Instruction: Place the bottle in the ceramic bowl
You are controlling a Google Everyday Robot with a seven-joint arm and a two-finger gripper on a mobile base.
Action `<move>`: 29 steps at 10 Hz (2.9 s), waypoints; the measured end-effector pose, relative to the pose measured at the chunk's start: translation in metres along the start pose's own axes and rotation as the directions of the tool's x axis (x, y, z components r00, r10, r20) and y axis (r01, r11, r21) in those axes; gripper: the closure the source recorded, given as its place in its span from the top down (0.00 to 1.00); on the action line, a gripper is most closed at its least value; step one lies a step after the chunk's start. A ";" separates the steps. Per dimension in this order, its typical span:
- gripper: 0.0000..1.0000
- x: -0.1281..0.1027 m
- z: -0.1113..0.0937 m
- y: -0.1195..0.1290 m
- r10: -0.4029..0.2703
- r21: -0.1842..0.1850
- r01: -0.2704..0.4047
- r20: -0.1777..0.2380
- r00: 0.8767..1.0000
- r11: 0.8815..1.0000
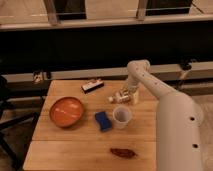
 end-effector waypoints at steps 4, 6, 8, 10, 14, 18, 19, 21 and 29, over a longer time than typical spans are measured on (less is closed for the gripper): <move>0.80 0.001 -0.004 0.002 0.001 -0.005 -0.001 0.000 1.000 1.000; 0.80 0.000 -0.001 0.001 -0.001 -0.006 0.001 0.003 1.000 1.000; 0.70 0.000 -0.001 0.000 -0.003 -0.009 0.003 0.006 1.000 1.000; 0.61 -0.001 -0.004 0.001 -0.002 -0.010 0.002 0.006 1.000 1.000; 0.74 0.000 -0.012 0.001 -0.003 -0.011 0.003 0.006 1.000 1.000; 0.47 0.000 -0.013 0.000 -0.003 -0.009 0.003 0.005 1.000 1.000; 0.37 0.000 -0.013 0.000 -0.003 -0.009 0.003 0.005 1.000 1.000; 0.17 -0.004 -0.020 -0.016 -0.012 0.005 0.012 -0.008 1.000 1.000; 0.01 -0.033 -0.053 -0.047 -0.068 0.020 0.069 -0.061 0.996 0.997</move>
